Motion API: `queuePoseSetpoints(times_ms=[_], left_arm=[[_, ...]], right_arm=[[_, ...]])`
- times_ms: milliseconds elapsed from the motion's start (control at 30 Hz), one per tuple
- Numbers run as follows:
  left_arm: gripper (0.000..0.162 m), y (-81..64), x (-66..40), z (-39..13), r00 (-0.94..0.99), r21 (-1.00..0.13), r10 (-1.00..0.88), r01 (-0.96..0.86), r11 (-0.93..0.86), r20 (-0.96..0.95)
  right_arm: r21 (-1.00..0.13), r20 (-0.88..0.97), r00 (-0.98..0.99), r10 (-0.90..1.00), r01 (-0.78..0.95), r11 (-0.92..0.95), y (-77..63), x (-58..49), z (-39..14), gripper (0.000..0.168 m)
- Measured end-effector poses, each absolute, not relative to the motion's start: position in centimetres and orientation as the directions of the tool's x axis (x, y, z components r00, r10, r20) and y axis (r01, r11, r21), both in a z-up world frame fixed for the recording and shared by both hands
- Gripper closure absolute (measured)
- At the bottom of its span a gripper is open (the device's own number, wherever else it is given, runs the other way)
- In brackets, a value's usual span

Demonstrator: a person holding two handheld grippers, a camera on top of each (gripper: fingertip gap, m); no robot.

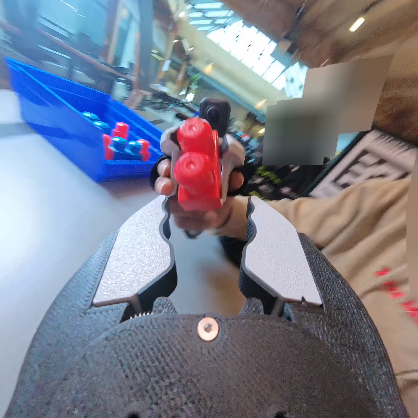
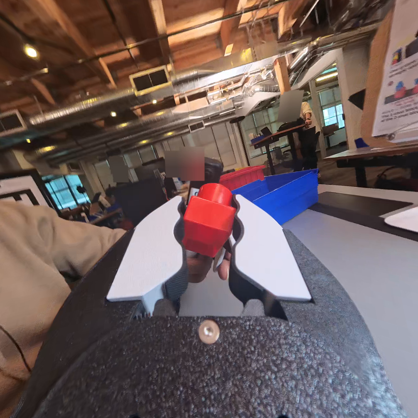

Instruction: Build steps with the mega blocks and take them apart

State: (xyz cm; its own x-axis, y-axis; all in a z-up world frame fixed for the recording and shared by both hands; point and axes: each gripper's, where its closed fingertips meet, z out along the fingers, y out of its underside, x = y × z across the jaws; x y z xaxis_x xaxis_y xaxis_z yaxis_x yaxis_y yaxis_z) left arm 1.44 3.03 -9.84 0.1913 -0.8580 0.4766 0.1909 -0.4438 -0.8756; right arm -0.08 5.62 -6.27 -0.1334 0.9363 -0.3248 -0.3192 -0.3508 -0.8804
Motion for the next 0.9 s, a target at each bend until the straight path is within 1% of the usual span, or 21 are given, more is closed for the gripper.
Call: queuePoseSetpoints(times_ms=[33,67,100,133,233,300,400,533,633,733,900], left_arm=[[0.100,2.8,1.5,-9.7,0.134,-0.843,-0.840,0.213,-0.494,0.526],[0.108,2.7,1.5,-9.9,0.122,-0.841,-0.839,0.202,-0.503,0.531],[0.123,2.4,1.4,-10.1,0.123,-0.858,-0.855,0.181,-0.480,0.504],[0.125,2.3,1.2,-10.0,0.132,-0.874,-0.869,0.174,-0.453,0.477],[0.125,2.5,0.7,-9.8,0.177,-0.905,-0.890,0.142,-0.400,0.421],[0.125,2.7,0.4,-10.6,0.233,-0.942,-0.913,0.056,-0.330,0.334],[0.125,2.7,-0.2,-11.8,0.281,-0.968,-0.939,-0.097,-0.233,0.198],[0.125,2.3,-0.5,-14.0,0.291,-0.946,-0.956,-0.299,-0.124,0.034],[0.125,1.6,0.1,-15.8,0.254,-0.916,-0.967,-0.393,-0.084,-0.020],[0.125,1.3,0.4,-16.7,0.231,-0.905,-0.973,-0.418,-0.073,-0.028],[0.125,1.1,0.6,-16.9,0.204,-0.914,-0.979,-0.400,-0.068,-0.016]], right_arm=[[-0.904,-0.278,-0.126,0.952,-0.300,-0.304,4.8,-0.6,-6.4,0.129],[-0.922,-0.238,-0.116,0.964,-0.285,-0.262,4.1,-1.0,-6.5,0.128],[-0.935,-0.207,-0.109,0.972,-0.272,-0.229,3.7,-1.2,-6.6,0.128],[-0.944,-0.184,-0.101,0.978,-0.260,-0.205,3.5,-1.3,-6.6,0.128],[-0.973,-0.126,-0.072,0.989,-0.186,-0.138,3.5,-1.3,-7.3,0.129],[-0.990,-0.094,-0.075,0.993,-0.100,-0.102,3.4,-1.4,-8.4,0.129],[-0.998,-0.028,-0.085,0.996,0.054,-0.024,3.2,-1.4,-10.5,0.129],[-0.972,0.007,-0.101,0.995,0.234,0.031,2.6,-1.1,-13.2,0.128],[-0.951,-0.006,-0.128,0.992,0.306,0.034,1.6,-0.8,-14.9,0.132],[-0.939,0.000,-0.129,0.992,0.341,0.044,1.2,-0.4,-15.8,0.132],[-0.927,0.000,-0.136,0.991,0.371,0.051,1.1,-0.3,-16.1,0.132]])
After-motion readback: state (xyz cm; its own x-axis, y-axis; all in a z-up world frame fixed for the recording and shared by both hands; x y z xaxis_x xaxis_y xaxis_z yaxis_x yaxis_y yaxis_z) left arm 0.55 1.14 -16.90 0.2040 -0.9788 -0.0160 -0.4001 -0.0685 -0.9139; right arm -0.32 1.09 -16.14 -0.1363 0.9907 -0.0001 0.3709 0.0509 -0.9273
